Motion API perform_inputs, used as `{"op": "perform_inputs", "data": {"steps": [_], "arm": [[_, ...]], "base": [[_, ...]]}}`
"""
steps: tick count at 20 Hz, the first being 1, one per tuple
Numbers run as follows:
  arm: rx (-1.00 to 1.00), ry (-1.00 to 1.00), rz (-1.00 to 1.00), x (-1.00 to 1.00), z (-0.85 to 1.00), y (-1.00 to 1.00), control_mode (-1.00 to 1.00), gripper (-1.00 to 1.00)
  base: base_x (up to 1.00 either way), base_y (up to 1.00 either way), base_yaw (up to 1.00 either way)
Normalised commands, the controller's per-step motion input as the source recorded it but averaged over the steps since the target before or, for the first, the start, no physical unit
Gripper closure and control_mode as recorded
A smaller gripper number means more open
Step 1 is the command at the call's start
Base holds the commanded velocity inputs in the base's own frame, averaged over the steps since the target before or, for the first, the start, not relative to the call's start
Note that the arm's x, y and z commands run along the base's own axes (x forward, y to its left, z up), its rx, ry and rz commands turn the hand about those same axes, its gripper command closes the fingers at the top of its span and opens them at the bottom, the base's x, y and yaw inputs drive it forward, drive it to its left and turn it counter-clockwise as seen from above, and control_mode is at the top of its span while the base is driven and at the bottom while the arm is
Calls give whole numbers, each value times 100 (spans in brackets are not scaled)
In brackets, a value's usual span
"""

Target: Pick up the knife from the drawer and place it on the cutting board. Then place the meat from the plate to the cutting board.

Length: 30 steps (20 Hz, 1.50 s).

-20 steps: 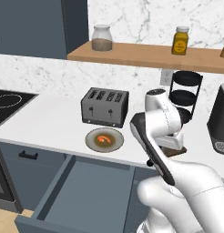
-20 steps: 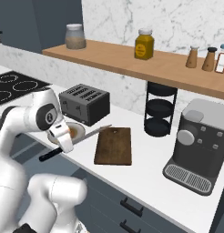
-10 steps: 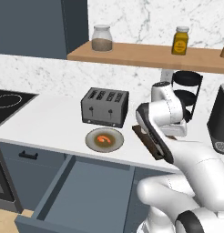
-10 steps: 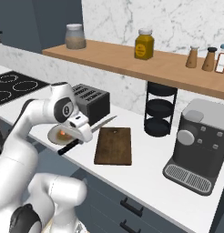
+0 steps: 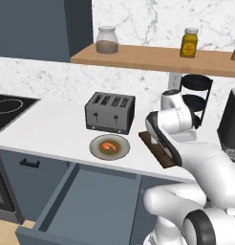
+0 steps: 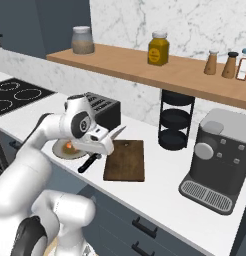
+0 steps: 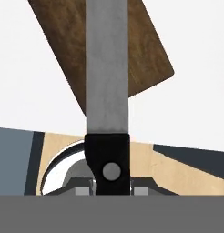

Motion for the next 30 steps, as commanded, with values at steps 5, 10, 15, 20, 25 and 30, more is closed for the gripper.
{"op": "perform_inputs", "data": {"steps": [5, 10, 15, 20, 25, 30], "arm": [[0, 5, 16, 50, -21, -33, -100, 100], [0, 6, 14, 70, -38, -33, -100, 100], [0, 4, 13, 54, -38, -27, -100, 100], [0, 9, 9, 39, -41, -14, -100, 100], [0, 9, 5, 4, -38, 0, -100, 100], [0, 10, 1, 5, -35, 0, -100, 100]], "base": [[0, 0, 0], [0, 0, 0], [0, 0, 0], [0, 0, 0], [0, 0, 0], [0, 0, 0]]}}
